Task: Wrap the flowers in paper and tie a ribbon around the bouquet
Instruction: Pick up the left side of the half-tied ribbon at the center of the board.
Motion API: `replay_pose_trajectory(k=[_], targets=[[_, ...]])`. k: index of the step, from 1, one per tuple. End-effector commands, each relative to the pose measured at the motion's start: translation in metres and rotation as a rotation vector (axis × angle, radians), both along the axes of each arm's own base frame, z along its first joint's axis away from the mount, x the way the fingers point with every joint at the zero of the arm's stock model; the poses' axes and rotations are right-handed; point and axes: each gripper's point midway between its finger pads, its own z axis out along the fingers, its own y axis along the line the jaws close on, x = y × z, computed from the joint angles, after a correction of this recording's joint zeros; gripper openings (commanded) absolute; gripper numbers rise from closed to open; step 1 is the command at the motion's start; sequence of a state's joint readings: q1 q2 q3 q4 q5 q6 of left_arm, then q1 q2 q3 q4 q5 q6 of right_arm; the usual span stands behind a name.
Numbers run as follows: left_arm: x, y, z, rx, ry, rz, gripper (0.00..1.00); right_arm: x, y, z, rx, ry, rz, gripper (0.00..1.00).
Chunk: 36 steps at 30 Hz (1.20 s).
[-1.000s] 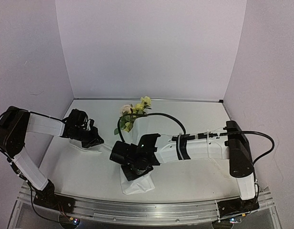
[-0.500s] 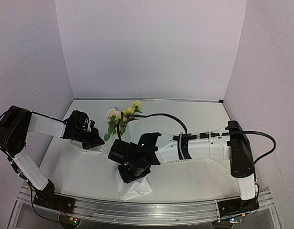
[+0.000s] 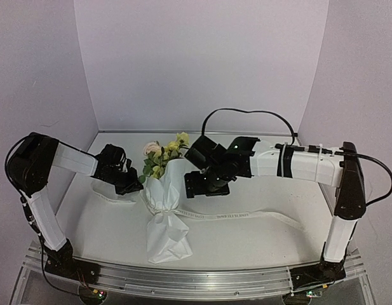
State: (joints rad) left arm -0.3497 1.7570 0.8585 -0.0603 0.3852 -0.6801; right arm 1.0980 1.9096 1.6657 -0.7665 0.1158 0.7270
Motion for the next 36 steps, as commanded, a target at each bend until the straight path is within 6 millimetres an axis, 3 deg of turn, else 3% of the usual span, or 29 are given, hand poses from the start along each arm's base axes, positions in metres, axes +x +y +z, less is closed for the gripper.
replay_pose_trajectory(k=[1,5,11,15,18,25,33,36], targets=[[0.03,-0.034,0.007,-0.029,-0.06,-0.089,0.0,0.018,-0.05,-0.004,-0.012,-0.051,-0.197,0.79],[0.034,-0.066,0.01,-0.025,-0.064,-0.16,0.0,0.015,-0.082,-0.02,-0.008,-0.038,-0.298,0.8],[0.019,-0.073,0.022,-0.063,-0.067,-0.121,0.0,-0.003,-0.106,-0.04,0.035,0.034,-0.414,0.82],[0.005,-0.084,0.028,-0.05,-0.085,-0.146,0.0,-0.003,-0.115,-0.047,0.042,0.016,-0.438,0.81],[0.005,-0.074,0.03,0.013,-0.095,-0.132,0.0,0.004,-0.088,-0.041,0.064,0.001,-0.279,0.81],[-0.009,-0.051,0.074,0.071,-0.177,-0.119,0.03,0.011,-0.05,-0.015,0.077,-0.061,-0.031,0.81],[-0.066,-0.086,0.103,-0.185,-0.159,-0.394,0.02,0.007,-0.002,0.015,0.17,-0.125,0.185,0.77],[-0.078,-0.092,0.12,-0.248,-0.171,-0.428,0.01,0.0,0.023,0.028,0.251,-0.143,0.252,0.76]])
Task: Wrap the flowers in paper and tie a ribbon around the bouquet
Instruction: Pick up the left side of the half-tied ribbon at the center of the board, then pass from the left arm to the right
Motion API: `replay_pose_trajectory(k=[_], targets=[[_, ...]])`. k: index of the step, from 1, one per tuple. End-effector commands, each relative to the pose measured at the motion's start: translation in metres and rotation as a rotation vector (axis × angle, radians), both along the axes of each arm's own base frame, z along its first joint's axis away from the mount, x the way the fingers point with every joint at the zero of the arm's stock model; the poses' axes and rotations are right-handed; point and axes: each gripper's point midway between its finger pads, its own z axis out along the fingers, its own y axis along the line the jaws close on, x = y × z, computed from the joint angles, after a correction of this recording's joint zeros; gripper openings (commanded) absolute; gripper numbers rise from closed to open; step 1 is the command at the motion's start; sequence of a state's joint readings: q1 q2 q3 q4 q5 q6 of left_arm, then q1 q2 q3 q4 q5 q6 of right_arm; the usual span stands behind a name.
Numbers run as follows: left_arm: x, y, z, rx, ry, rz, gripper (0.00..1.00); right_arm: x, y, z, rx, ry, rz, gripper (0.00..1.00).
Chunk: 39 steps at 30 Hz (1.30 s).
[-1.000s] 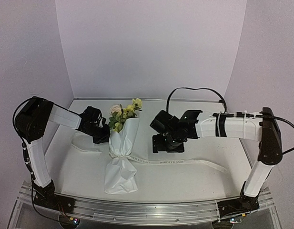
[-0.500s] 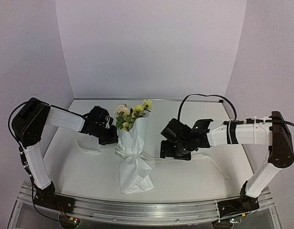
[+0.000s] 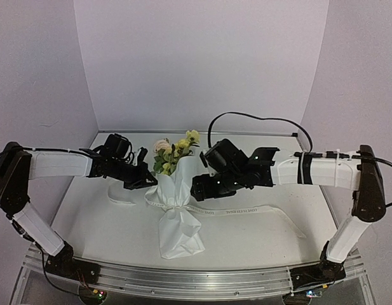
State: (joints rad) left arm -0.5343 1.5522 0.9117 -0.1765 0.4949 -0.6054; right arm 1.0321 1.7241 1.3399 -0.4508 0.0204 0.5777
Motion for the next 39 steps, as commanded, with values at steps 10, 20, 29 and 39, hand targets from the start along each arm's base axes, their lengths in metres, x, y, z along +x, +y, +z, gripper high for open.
replay_pose_trajectory(k=[10,20,29,39], targets=[[-0.033,-0.011,0.07,-0.236,0.004,-0.039,0.01,-0.023,0.114,0.034,0.218,-0.064,0.269,0.73],[-0.04,-0.007,0.071,-0.266,0.043,0.006,0.02,-0.008,0.15,0.021,0.29,-0.083,0.204,0.68],[-0.039,-0.002,0.068,-0.247,0.045,0.035,0.02,0.0,0.167,0.013,0.31,-0.074,0.181,0.49],[-0.033,0.014,0.066,-0.202,0.001,0.128,0.02,-0.003,0.168,0.012,0.326,-0.054,0.181,0.23]])
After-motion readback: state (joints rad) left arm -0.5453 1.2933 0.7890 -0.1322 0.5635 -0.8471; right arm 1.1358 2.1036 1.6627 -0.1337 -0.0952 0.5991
